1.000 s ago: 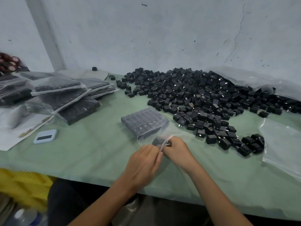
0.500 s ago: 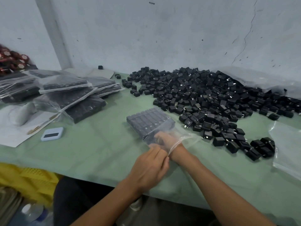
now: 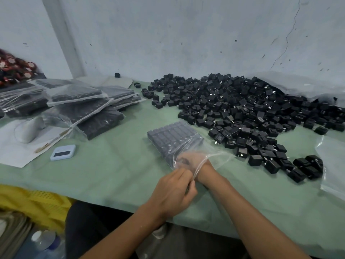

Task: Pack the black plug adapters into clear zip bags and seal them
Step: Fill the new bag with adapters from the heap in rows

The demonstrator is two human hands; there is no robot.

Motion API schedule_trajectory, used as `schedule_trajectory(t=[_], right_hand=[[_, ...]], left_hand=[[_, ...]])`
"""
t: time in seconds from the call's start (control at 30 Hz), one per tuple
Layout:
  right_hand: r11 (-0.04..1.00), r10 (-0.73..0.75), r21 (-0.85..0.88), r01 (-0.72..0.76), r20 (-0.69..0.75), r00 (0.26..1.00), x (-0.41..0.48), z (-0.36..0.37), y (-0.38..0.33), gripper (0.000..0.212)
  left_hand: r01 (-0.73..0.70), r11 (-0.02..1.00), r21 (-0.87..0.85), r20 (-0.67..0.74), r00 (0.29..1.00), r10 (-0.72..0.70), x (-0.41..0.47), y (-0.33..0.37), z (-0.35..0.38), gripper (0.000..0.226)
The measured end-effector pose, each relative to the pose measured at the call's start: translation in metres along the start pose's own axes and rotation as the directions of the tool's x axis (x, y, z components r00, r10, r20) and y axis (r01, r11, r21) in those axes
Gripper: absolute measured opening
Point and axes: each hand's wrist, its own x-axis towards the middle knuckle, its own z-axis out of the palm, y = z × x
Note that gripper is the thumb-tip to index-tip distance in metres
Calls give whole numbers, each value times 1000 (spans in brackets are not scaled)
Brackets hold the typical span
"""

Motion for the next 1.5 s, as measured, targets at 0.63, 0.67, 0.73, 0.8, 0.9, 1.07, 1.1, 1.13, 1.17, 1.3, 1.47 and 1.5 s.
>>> schedule_trajectory(t=[0.63, 0.67, 0.73, 0.8, 0.9, 1.07, 1.1, 1.13, 1.17, 1.3, 1.47, 1.5], right_hand=[[985, -4, 171, 33, -167, 986, 3, 20, 9, 18], [986, -6, 166, 34, -170, 985, 4, 22, 9, 17], [984, -7, 176, 39, -177, 984, 5, 22, 9, 19], [979, -11, 199, 47, -181, 983, 5, 21, 8, 20], [979, -39, 188, 74, -181, 983, 3, 19, 7, 26], [965, -22, 252, 71, -194, 981, 1, 20, 7, 26], [956, -7, 287, 65, -200, 980, -1, 19, 5, 23], [949, -3, 308, 68, -207, 978, -2, 19, 5, 21], [947, -8, 313, 75, -211, 977, -2, 19, 4, 20], [919, 21, 390, 58, -196, 980, -6, 17, 2, 17], [926, -97, 350, 144, -149, 984, -9, 13, 2, 23], [931, -120, 329, 161, -140, 983, -8, 13, 2, 23]], left_hand=[[497, 867, -37, 184, 856, -483, 5, -86, -13, 48], [452, 892, -20, 181, 879, -442, 4, -85, -14, 48], [335, 942, 22, 173, 927, -334, 2, -78, -13, 46], [213, 976, 55, 181, 959, -219, -2, -71, -11, 49], [125, 988, 88, 163, 977, -138, -2, -67, -12, 51], [79, 990, 121, 117, 989, -93, -2, -66, -12, 50], [87, 989, 121, 105, 989, -100, -3, -66, -11, 50], [95, 988, 123, 96, 990, -107, -4, -66, -11, 50], [102, 987, 126, 91, 989, -114, -4, -66, -10, 50], [107, 983, 148, 104, 987, -123, -4, -67, -10, 51], [110, 982, 151, 167, 977, -135, -3, -69, -11, 56], [118, 982, 148, 178, 973, -144, -3, -70, -12, 57]])
